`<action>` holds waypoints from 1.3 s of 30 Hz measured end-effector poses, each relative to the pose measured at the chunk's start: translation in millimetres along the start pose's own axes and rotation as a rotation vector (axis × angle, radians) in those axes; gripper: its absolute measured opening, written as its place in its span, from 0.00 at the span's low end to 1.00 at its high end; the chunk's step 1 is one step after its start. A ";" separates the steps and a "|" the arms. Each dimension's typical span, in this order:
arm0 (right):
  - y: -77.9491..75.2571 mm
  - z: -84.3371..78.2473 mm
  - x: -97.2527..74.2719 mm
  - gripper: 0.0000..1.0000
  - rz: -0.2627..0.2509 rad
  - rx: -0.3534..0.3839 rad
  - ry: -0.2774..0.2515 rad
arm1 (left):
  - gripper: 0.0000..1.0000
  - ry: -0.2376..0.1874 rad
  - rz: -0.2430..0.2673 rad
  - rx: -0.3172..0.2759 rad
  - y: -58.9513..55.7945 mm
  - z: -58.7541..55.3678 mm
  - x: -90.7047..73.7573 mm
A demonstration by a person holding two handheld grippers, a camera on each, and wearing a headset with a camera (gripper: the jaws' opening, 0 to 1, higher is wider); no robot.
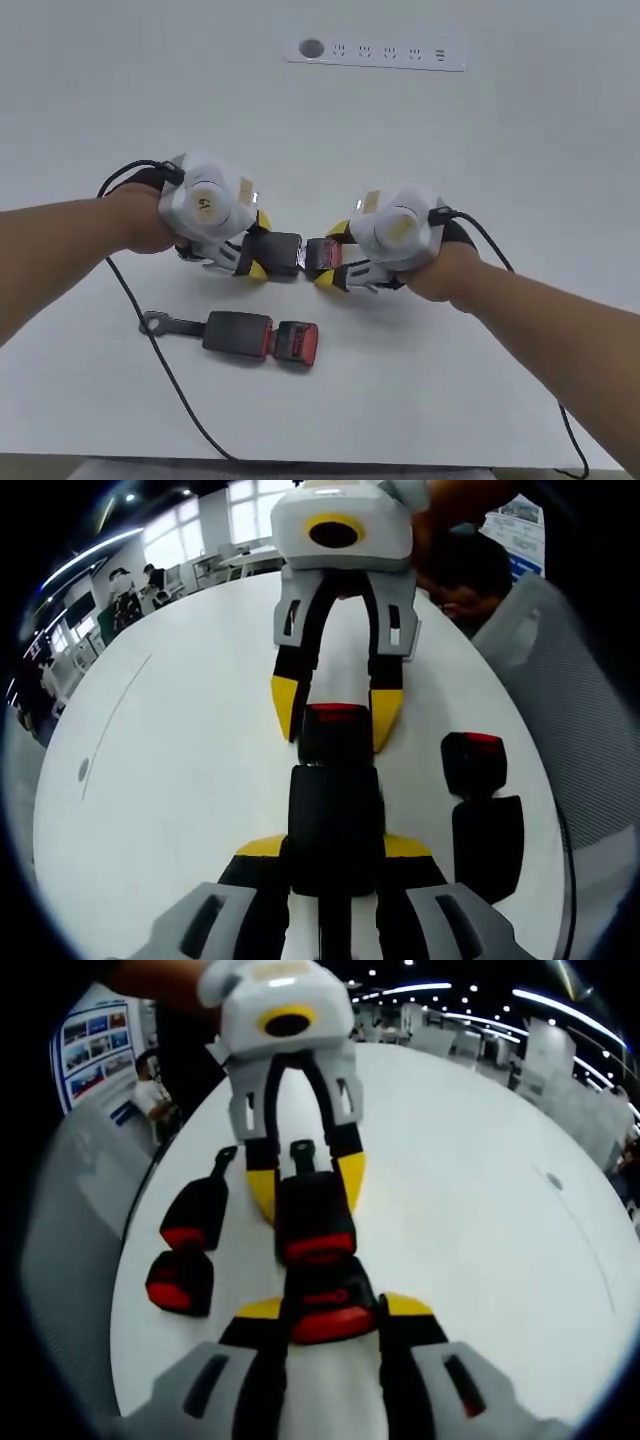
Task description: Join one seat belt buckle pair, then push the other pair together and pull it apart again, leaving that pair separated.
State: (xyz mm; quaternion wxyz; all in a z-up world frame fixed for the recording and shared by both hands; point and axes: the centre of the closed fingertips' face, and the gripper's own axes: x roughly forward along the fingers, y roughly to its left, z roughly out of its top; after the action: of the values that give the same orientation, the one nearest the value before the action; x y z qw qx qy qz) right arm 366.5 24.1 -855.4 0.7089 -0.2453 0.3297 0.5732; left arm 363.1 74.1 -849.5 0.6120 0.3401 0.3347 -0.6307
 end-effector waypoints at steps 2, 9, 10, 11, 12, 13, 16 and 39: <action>0.0 0.0 -0.1 0.35 0.000 -0.001 0.000 | 0.34 -0.001 -0.001 0.003 0.0 -0.1 0.0; -0.2 -0.1 -0.1 0.35 0.000 0.002 -0.011 | 0.34 -0.016 -0.003 0.004 0.2 -0.2 -0.1; -0.2 -0.2 -0.2 0.35 -0.001 0.003 -0.013 | 0.34 -0.017 -0.003 0.004 0.3 -0.2 0.0; -0.3 -0.1 0.1 0.35 -0.001 0.004 -0.015 | 0.34 -0.019 -0.003 0.003 0.3 -0.2 0.0; -0.4 -0.2 0.0 0.35 -0.001 0.006 -0.017 | 0.34 -0.022 -0.003 0.004 0.3 -0.2 -0.1; -0.3 -0.2 0.0 0.35 -0.001 0.006 -0.017 | 0.34 -0.025 -0.004 0.005 0.3 -0.2 -0.2; -0.2 -0.5 -0.2 0.35 -0.001 0.009 -0.022 | 0.34 -0.031 -0.008 0.012 0.5 -0.1 -0.3; -2.0 -11.6 -13.2 0.36 -0.004 0.059 -0.126 | 0.34 -0.084 -0.010 -0.021 1.4 0.7 -1.2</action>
State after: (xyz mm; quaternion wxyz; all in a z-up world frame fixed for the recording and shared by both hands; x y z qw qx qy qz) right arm 364.6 6.7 -853.2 0.7363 -0.1885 0.3008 0.5761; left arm 364.5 74.1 -848.2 0.6258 0.3051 0.3169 -0.6441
